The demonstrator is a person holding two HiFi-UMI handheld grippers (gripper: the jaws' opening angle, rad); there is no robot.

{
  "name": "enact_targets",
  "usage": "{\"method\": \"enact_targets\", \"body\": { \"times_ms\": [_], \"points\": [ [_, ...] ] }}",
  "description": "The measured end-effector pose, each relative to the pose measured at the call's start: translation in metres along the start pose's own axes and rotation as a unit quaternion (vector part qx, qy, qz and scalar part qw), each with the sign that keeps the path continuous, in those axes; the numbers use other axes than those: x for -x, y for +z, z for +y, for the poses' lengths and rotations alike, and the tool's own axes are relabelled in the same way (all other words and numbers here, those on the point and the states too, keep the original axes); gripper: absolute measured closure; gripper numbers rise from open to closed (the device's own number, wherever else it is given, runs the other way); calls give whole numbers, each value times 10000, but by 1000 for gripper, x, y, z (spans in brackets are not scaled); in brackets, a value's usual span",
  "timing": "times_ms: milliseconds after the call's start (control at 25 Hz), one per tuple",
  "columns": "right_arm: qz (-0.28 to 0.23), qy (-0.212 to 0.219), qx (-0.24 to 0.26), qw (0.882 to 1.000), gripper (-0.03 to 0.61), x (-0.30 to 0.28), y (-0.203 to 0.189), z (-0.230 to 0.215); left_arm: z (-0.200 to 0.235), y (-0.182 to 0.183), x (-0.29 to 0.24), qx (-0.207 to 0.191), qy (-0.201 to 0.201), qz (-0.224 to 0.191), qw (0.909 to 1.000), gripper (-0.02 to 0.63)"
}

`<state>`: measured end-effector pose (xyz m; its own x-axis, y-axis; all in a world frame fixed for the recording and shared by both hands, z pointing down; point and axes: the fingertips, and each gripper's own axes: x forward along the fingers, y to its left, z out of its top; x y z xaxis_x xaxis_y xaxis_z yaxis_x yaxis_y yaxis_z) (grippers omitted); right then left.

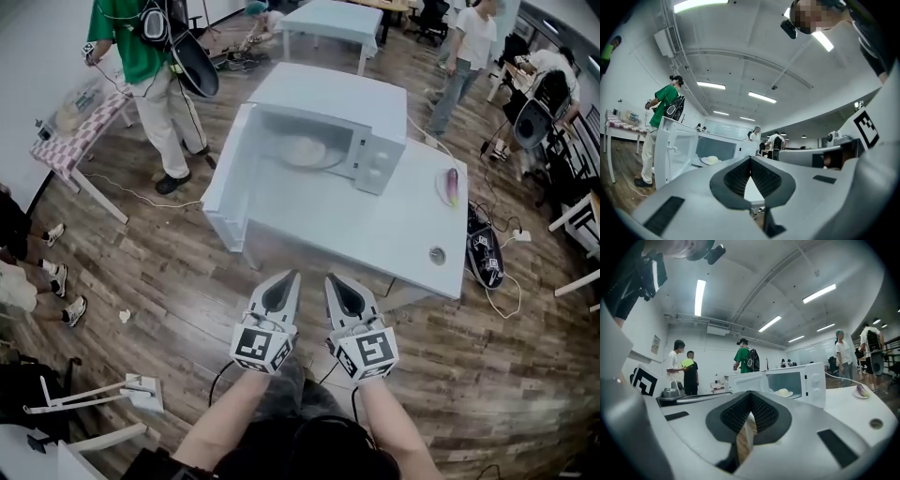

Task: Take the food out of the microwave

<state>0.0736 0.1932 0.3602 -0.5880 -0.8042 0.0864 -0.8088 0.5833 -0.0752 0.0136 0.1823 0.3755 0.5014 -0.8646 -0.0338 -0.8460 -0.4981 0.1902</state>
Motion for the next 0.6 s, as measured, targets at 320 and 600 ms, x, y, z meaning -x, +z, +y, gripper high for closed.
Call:
{"method": "enact_targets", "body": {
  "times_ms": [320, 600],
  "points": [
    [80, 93, -21, 9999, 565, -34, -2, -25, 22, -9, -45, 16, 183, 18, 9998, 604],
    [367, -146, -205, 9990, 565, -88, -14, -79, 54, -24, -113, 174, 195, 187, 9995, 604]
  ]
}}
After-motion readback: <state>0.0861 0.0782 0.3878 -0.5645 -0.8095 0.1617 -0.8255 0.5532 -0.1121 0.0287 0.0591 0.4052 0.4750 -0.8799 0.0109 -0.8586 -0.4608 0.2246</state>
